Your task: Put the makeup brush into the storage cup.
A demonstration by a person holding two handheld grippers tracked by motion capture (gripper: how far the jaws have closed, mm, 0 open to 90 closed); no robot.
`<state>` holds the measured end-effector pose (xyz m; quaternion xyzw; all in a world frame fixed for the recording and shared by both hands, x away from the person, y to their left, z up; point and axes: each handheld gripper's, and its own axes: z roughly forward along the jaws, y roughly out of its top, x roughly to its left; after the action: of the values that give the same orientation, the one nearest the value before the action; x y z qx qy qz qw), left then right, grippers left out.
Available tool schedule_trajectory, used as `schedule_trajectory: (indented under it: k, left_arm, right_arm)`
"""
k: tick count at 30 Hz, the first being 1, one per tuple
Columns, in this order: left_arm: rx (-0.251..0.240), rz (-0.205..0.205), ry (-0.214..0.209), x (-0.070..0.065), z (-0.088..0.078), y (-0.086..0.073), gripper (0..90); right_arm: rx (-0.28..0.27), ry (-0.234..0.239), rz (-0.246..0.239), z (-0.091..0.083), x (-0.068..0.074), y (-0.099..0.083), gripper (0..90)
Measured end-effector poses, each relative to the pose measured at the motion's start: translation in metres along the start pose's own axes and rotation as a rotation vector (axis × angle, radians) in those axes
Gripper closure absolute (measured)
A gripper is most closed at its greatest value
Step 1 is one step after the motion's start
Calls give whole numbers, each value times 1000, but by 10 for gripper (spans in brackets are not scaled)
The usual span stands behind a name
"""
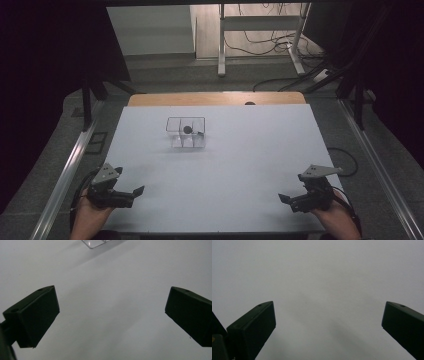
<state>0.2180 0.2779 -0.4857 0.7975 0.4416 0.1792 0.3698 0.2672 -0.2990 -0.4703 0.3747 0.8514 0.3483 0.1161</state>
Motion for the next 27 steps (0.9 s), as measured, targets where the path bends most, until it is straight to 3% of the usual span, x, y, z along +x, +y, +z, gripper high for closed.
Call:
schedule_trajectory:
  k: [27]
  left_arm:
    - [21,-33,74,7,-21,-27,0]
  right_arm:
    - [-88,-25,27,-11,-5,1,0]
